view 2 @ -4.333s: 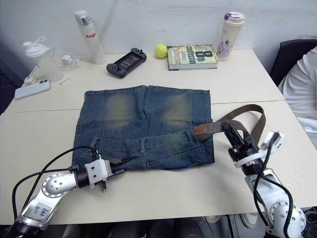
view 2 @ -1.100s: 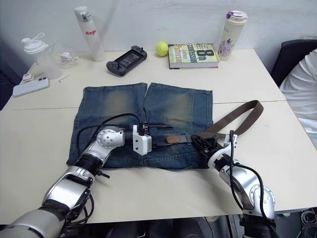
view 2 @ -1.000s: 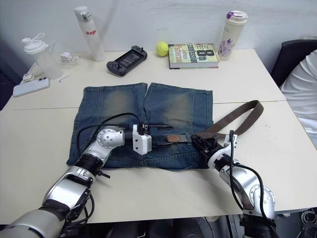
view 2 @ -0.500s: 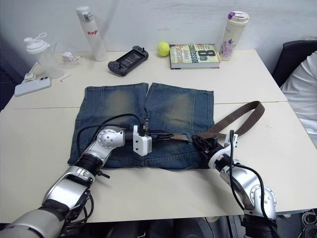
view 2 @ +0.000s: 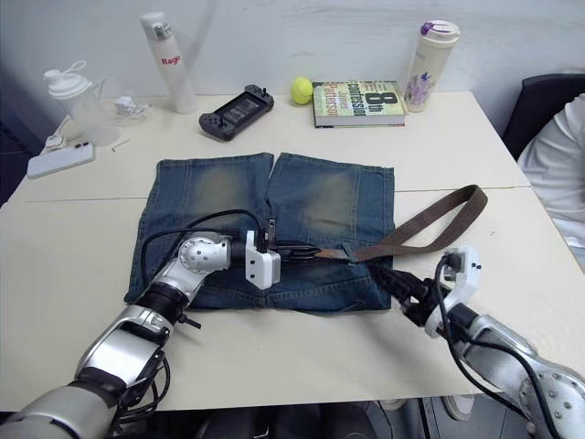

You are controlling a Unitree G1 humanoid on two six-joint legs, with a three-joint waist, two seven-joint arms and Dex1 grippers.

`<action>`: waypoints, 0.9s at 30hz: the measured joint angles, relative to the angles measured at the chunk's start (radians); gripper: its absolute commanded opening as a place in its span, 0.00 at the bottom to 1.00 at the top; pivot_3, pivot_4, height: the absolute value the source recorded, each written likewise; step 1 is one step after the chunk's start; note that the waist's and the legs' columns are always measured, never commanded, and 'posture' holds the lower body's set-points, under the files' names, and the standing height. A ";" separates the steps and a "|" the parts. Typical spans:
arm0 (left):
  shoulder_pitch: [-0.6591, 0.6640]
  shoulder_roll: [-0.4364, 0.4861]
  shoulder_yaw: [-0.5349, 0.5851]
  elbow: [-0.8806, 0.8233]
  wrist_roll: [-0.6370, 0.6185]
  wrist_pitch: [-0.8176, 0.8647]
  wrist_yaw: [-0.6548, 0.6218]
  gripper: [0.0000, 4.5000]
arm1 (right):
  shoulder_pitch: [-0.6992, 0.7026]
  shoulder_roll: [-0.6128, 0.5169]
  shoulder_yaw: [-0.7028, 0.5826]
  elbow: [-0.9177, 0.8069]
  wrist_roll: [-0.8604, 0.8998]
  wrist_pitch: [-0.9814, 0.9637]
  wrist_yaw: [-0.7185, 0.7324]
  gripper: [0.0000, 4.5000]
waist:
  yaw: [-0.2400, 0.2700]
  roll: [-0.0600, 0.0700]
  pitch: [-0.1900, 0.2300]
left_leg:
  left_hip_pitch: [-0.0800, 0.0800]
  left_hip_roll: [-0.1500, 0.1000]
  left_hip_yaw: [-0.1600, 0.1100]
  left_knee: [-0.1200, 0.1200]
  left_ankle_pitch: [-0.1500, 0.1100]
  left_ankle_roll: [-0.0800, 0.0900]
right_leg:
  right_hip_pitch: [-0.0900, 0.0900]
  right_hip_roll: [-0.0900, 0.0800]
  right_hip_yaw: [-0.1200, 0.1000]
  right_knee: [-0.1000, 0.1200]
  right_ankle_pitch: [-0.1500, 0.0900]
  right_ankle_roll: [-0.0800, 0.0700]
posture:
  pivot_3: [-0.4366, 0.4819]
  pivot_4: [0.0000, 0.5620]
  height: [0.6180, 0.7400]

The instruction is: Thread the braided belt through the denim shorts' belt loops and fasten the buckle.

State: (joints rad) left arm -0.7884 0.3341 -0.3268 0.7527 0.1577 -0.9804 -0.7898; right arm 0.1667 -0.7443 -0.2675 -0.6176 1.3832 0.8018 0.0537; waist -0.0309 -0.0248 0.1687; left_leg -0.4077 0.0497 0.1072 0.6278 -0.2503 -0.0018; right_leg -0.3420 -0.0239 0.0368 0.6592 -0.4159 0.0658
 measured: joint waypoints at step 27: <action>0.002 -0.002 -0.004 -0.098 -0.012 0.033 -0.010 0.00 | -0.181 0.106 0.181 0.130 -0.639 0.053 0.023 0.01 | 0.013 -0.001 0.000 | 0.001 -0.002 0.000 0.003 0.000 0.000 | 0.002 -0.003 0.000 0.001 0.000 0.000 | 0.48 0.27 1.00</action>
State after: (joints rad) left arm -0.7868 0.3325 -0.3312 0.6552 0.1454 -0.9472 -0.7998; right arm -0.0142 -0.6382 -0.0870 -0.4874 0.7440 0.8548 0.0771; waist -0.0175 -0.0262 0.1687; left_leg -0.4067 0.0479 0.1072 0.6312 -0.2506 -0.0013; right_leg -0.3395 -0.0267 0.0365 0.6605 -0.4157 0.0662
